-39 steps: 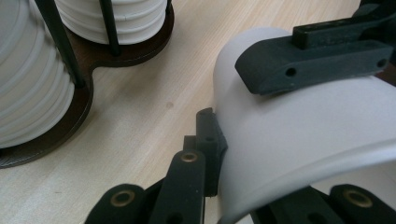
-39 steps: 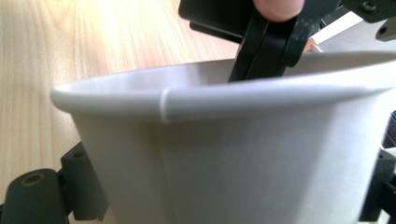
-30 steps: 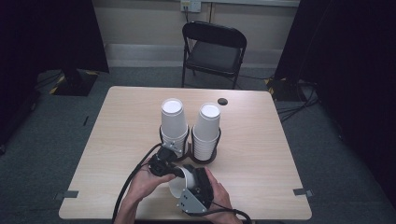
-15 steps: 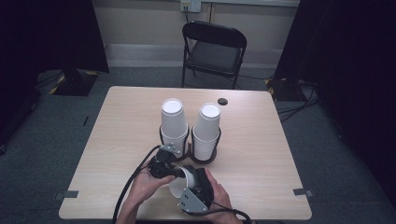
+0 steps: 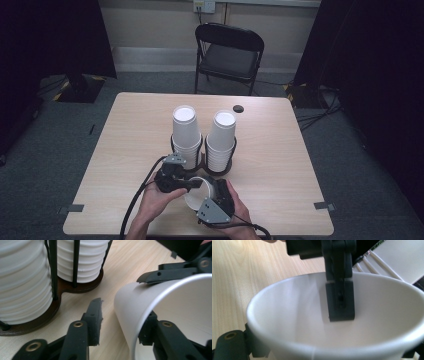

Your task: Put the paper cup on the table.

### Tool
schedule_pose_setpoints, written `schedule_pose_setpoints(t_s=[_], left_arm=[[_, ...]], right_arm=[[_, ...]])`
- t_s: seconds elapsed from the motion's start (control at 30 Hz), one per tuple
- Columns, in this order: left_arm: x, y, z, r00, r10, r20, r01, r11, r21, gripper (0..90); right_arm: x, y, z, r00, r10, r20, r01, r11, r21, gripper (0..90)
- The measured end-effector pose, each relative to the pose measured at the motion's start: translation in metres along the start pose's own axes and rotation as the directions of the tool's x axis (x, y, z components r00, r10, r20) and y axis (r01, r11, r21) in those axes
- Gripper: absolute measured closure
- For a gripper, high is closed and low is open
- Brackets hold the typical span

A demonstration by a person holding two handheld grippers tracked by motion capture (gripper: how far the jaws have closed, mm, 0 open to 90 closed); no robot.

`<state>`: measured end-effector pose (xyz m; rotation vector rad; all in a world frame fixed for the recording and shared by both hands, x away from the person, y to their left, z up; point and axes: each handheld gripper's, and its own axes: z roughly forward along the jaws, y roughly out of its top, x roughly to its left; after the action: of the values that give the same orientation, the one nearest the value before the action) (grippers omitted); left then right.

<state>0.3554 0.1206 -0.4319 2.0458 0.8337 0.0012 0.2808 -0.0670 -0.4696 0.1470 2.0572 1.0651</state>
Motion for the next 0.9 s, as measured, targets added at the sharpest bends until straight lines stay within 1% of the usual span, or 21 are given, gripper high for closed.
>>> schedule_pose_setpoints(t_s=[0.1,0.17,0.2,0.33,0.37,0.43,0.5,0.57,0.6,0.63,0.7,0.8,0.83,0.87,0.9], left_arm=[[0.001,-0.002,-0.001,0.9999,-0.003,-0.014,0.003,0.9999,-0.016,52.9],[0.000,-0.004,-0.002,0.9993,0.017,-0.033,-0.018,0.9994,-0.031,46.4],[0.000,-0.005,-0.002,0.9991,0.022,-0.035,-0.023,0.9990,-0.039,44.7],[0.000,-0.007,-0.008,0.9982,0.029,-0.052,-0.034,0.9943,-0.101,36.7],[0.000,-0.007,-0.009,0.9980,0.028,-0.057,-0.034,0.9933,-0.110,36.0],[-0.001,-0.008,-0.013,0.9960,0.049,-0.075,-0.058,0.9898,-0.130,31.9],[-0.002,-0.009,-0.016,0.9948,0.059,-0.083,-0.071,0.9864,-0.148,29.4],[-0.003,-0.010,-0.019,0.9928,0.068,-0.098,-0.084,0.9831,-0.163,28.1],[-0.002,-0.010,-0.020,0.9915,0.078,-0.104,-0.095,0.9801,-0.174,27.9],[-0.002,-0.011,-0.022,0.9908,0.077,-0.112,-0.097,0.9787,-0.181,27.1],[-0.001,-0.012,-0.025,0.9910,0.071,-0.113,-0.093,0.9745,-0.204,26.3],[-0.001,-0.015,-0.027,0.9885,0.069,-0.134,-0.097,0.9725,-0.212,24.3],[0.000,-0.016,-0.028,0.9893,0.071,-0.128,-0.098,0.9710,-0.218,24.1],[0.000,-0.017,-0.028,0.9900,0.064,-0.126,-0.091,0.9705,-0.223,24.4],[0.001,-0.019,-0.029,0.9895,0.064,-0.129,-0.092,0.9697,-0.226,24.1]], right_arm=[[-0.003,-0.004,-0.002,0.9995,0.031,-0.004,-0.031,1.000,-0.004,11.7],[-0.004,-0.006,-0.002,0.9987,0.051,0.002,-0.051,0.999,-0.002,11.7],[-0.006,-0.007,-0.002,0.9981,0.061,0.001,-0.061,0.998,-0.001,11.8],[-0.011,-0.011,-0.003,0.9921,0.125,-0.002,-0.125,0.992,-0.009,11.9],[-0.012,-0.012,-0.004,0.9897,0.143,-0.002,-0.143,0.990,-0.006,11.9],[-0.015,-0.015,-0.004,0.9859,0.167,-0.002,-0.167,0.986,-0.009,12.0],[-0.017,-0.017,-0.005,0.9804,0.197,-0.009,-0.197,0.980,-0.013,12.0],[-0.019,-0.019,-0.006,0.9755,0.220,-0.015,-0.220,0.975,-0.022,11.9],[-0.019,-0.020,-0.006,0.9742,0.225,-0.018,-0.225,0.974,-0.022,11.9],[-0.020,-0.021,-0.007,0.9734,0.229,-0.017,-0.229,0.973,-0.019,11.9],[-0.022,-0.023,-0.007,0.9675,0.253,-0.013,-0.253,0.967,-0.021,11.9],[-0.025,-0.026,-0.009,0.9599,0.280,-0.010,-0.280,0.960,-0.016,12.0],[-0.026,-0.028,-0.010,0.9566,0.291,-0.010,-0.292,0.956,-0.018,12.0],[-0.027,-0.029,-0.010,0.9501,0.312,-0.011,-0.312,0.950,-0.022,12.0],[-0.028,-0.031,-0.011,0.9457,0.325,-0.013,-0.325,0.945,-0.026,12.1]])
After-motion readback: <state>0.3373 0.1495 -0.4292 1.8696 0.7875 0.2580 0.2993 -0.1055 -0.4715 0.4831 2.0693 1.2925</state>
